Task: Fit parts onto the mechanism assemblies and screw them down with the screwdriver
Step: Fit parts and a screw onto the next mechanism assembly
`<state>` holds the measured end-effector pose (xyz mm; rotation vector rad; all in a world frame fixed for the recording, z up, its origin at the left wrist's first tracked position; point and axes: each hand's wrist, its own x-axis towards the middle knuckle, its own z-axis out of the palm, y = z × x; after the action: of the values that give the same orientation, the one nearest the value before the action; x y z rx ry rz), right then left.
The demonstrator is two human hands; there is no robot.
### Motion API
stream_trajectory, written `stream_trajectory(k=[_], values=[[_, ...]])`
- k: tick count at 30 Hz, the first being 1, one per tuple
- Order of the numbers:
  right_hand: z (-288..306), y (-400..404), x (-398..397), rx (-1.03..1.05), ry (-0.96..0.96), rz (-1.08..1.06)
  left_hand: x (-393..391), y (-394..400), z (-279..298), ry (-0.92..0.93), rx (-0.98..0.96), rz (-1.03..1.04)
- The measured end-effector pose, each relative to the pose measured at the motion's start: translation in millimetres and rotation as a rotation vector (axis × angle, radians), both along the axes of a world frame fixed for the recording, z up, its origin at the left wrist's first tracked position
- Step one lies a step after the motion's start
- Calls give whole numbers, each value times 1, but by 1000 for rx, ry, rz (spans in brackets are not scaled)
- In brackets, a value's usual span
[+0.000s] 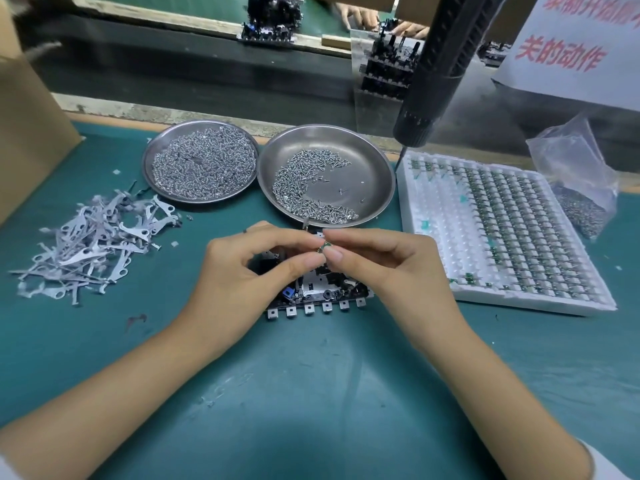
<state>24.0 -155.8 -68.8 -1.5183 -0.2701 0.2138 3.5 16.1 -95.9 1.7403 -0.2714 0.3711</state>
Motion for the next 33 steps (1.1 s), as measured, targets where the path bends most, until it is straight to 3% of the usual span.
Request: stream_trajectory(k=[4,10,17,22,33], values=[[-2,-1,-1,-110,-155,19,0,0,2,-93,93,57],[-6,-3,-1,-165,-267,43,-2,1,3,-33,75,72],[-12,-8,-2,-387,-540,39,-4,7,7,-68,209,12],[-23,-10,-1,-556,-789,73,-9,14,5,29,121,71],[-29,-7,0,-641,-950,94,-16,12,9,28,187,117]])
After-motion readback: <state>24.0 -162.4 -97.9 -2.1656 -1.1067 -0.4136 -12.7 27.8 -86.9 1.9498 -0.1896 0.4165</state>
